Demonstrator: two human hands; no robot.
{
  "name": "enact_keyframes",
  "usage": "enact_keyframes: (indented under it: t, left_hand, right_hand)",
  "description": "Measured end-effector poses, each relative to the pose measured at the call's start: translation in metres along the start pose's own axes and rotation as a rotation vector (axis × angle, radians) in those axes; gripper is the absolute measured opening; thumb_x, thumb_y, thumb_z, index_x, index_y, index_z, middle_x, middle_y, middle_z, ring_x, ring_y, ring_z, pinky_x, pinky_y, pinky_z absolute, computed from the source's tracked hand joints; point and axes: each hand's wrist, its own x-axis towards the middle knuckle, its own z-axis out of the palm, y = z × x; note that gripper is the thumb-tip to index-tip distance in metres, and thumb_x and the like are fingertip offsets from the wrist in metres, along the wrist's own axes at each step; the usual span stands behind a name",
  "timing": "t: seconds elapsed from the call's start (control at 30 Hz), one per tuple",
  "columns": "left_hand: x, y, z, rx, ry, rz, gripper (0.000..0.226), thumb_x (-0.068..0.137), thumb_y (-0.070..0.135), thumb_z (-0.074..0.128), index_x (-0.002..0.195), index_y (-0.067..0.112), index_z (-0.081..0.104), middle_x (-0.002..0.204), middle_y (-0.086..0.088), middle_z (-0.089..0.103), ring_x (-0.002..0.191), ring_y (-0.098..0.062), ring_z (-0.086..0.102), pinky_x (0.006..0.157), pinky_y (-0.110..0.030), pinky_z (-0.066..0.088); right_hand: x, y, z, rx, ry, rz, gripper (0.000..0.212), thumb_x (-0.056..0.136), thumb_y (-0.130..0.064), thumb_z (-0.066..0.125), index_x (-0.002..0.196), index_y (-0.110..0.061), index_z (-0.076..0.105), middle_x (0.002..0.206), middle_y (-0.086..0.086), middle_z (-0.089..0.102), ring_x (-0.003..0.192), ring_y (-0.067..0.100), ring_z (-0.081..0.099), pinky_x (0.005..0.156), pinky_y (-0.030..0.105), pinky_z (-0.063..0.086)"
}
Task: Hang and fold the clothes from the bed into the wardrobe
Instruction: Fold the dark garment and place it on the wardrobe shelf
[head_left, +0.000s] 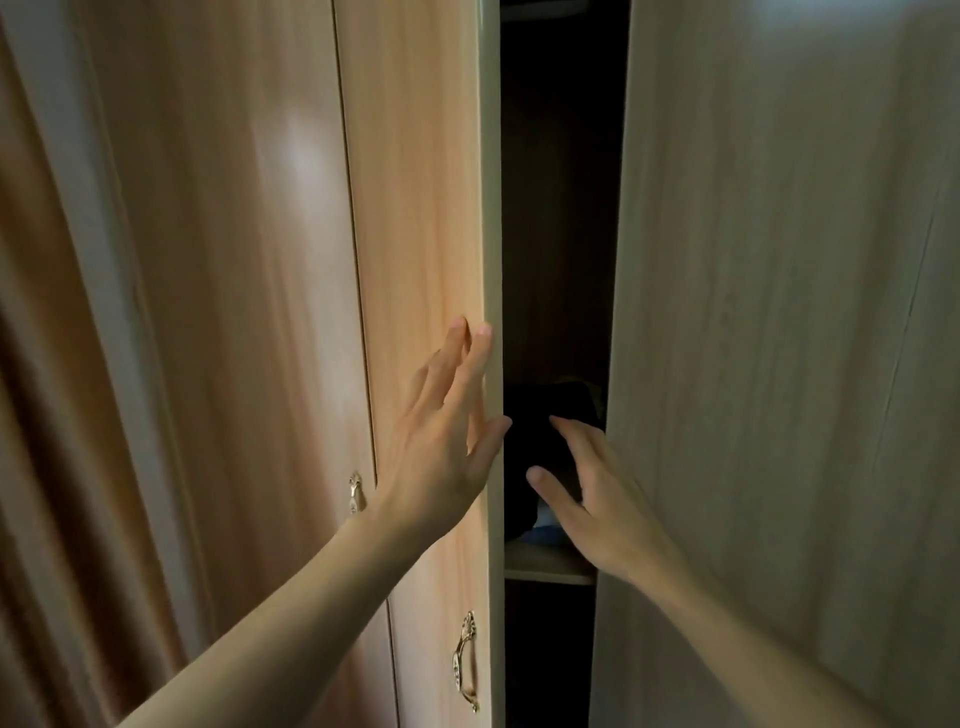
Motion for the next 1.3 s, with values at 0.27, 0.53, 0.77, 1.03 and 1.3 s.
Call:
enact_keyframes:
  t: [0.27, 0.53, 0.77, 1.03, 1.3]
  left_hand:
    - [0.023, 0.024, 0.053, 0.142, -0.003, -0.036, 0.088, 0.094, 0.044, 0.064, 0.158, 0.038, 0.004, 0.167, 0.002, 0.012, 0.15, -0.026, 0.025, 0.109, -0.038, 0.027]
    - [0.041, 0.02, 0.088, 0.179, -0.049, -0.002, 0.088, 0.092, 0.052, 0.062, 0.158, 0.039, 0.005, 0.168, 0.001, 0.01, 0.148, -0.03, 0.025, 0.109, -0.039, 0.024]
    - [0.05, -0.008, 0.102, 0.133, -0.141, 0.153, 0.068, 0.104, 0.046, 0.04, 0.158, 0.04, -0.001, 0.169, 0.0, -0.004, 0.153, -0.028, 0.011, 0.116, -0.042, 0.025]
    - [0.063, -0.035, 0.118, 0.14, -0.237, 0.22, 0.071, 0.102, 0.056, 0.031, 0.156, 0.043, -0.013, 0.166, 0.003, -0.021, 0.154, -0.025, -0.013, 0.123, -0.052, 0.017]
    - [0.067, -0.043, 0.147, 0.173, -0.231, 0.232, 0.081, 0.097, 0.057, 0.038, 0.157, 0.037, -0.013, 0.165, -0.003, -0.024, 0.153, -0.033, -0.015, 0.122, -0.057, 0.015]
  right_hand:
    - [0.011, 0.021, -0.01, 0.017, -0.036, -0.018, 0.078, 0.084, -0.075, 0.025, 0.154, -0.042, 0.014, 0.164, -0.013, 0.01, 0.15, 0.011, 0.015, 0.121, 0.039, 0.024]
    - [0.018, 0.039, -0.015, 0.003, -0.047, -0.035, 0.075, 0.087, -0.074, 0.023, 0.154, -0.043, 0.012, 0.164, -0.012, 0.001, 0.151, 0.01, 0.006, 0.122, 0.041, 0.022]
    - [0.034, 0.045, -0.018, -0.059, 0.018, -0.02, 0.061, 0.101, -0.041, 0.046, 0.156, -0.035, 0.018, 0.165, -0.008, 0.003, 0.152, 0.012, 0.007, 0.123, 0.034, 0.017]
    - [0.052, 0.061, -0.017, -0.205, 0.071, 0.055, 0.061, 0.1, -0.045, 0.048, 0.154, -0.04, 0.02, 0.165, -0.007, 0.001, 0.151, 0.014, 0.008, 0.11, 0.023, 0.01]
    - [0.068, 0.079, -0.013, -0.244, 0.1, 0.176, 0.061, 0.101, -0.049, 0.043, 0.155, -0.034, 0.02, 0.165, -0.005, 0.004, 0.152, 0.018, 0.011, 0.119, 0.038, 0.021]
